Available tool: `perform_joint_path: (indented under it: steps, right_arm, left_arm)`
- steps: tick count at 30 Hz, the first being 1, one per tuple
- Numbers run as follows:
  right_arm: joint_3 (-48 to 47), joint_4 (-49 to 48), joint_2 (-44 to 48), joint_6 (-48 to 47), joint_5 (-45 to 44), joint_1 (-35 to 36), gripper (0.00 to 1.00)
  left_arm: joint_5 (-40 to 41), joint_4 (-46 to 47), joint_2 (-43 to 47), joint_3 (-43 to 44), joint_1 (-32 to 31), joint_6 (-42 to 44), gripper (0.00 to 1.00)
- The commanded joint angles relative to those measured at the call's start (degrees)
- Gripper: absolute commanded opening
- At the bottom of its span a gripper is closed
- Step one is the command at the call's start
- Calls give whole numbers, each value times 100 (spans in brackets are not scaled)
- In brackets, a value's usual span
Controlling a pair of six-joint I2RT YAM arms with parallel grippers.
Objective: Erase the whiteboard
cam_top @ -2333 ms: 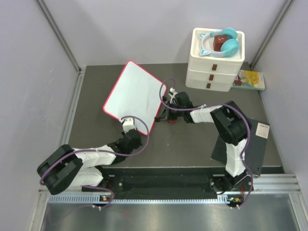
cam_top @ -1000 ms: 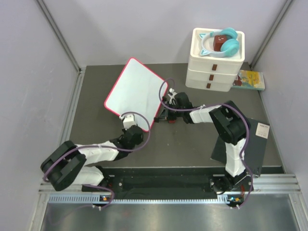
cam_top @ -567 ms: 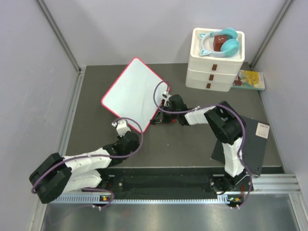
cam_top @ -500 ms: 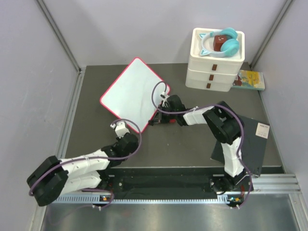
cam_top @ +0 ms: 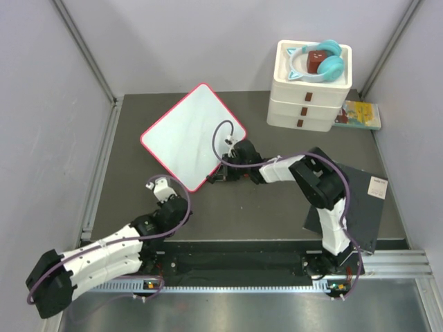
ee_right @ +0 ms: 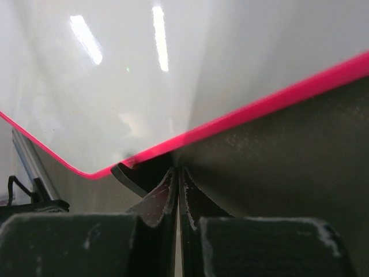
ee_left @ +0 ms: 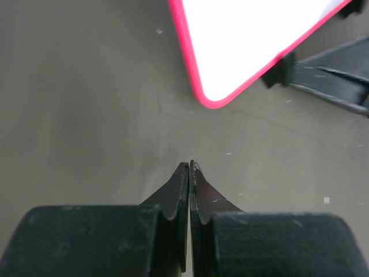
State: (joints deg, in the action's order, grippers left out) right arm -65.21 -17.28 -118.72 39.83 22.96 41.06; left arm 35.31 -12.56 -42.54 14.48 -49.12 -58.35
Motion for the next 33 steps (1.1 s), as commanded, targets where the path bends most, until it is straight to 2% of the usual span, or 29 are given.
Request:
perform_joint_path:
  steps: [1, 3, 5, 7, 8, 9, 10, 11, 12, 14, 15, 17, 18, 20, 21, 24, 26, 30, 33]
  right_arm:
    - [289, 302, 849, -291, -537, 87, 0]
    - [403, 601, 1078, -493, -731, 87, 0]
    - [482, 1048, 1447, -730, -1082, 86, 0]
    - [597, 1392, 1893, -898, -1406, 87, 0]
    - [658, 1629, 2053, -1029, -1495, 78, 2]
    - [815, 1709, 2254, -1109, -1583, 86, 9]
    - [904, 1876, 2622, -1135, -1758, 78, 13]
    - [1001, 1955, 2843, -1214, -1847, 86, 16]
    - [1175, 2122, 3028, -1258, -1917, 87, 24]
    - [1317, 2298, 3615, -1355, -2111, 69, 34]
    - [1422, 2464, 3775, -1390, -2172, 69, 44]
    - [1528, 2641, 4301, -1452, -2278, 16, 52]
    - [1659, 2738, 4496, -1452, -2278, -19, 59]
    - [1949, 2774, 5039, -1409, -2218, -185, 68]
    - [2073, 2739, 5216, -1365, -1930, -325, 75]
    - [2705, 2511, 5972, -1084, -1227, -1045, 91]
    - [3039, 2483, 6342, -1048, -1136, -1475, 99]
    - [3208, 2781, 7045, -1372, -1285, -1916, 99]
    - [3374, 2800, 7213, -1426, -980, -2408, 99]
  left_arm:
    - [81, -151, -315, 291, -27, 148, 3]
    - [20, -142, -403, 371, -18, 218, 7]
    - [-68, -115, -413, 503, -27, 455, 18]
    - [-164, -203, -360, 669, -27, 639, 35]
    - [-217, -264, -342, 740, -27, 710, 40]
    - [-296, -334, -316, 819, -27, 772, 51]
    - [-375, -335, -298, 933, -18, 946, 56]
    - [-471, -239, -272, 969, -18, 1052, 59]
    - [-794, -143, -228, 1030, -18, 1210, 65]
    - [-1086, -45, -176, 1127, -18, 1457, 70]
    - [-1349, -54, -114, 1258, -18, 1553, 76]
    - [-1518, -150, -79, 1416, -10, 1668, 96]
    - [-1562, -220, -61, 1591, -10, 1756, 99]
    - [-1737, -369, -52, 1794, -10, 1888, 99]
    - [-1816, -440, -122, 2021, -1, 2019, 99]
    - [-2439, -792, -517, 2594, 183, 2230, 99]
    - [-2914, -888, -893, 2953, 289, 2354, 99]
    - [-3494, -829, -1519, 3227, 499, 2433, 99]
    - [-5232, -407, -2142, 3201, 1131, 2320, 99]
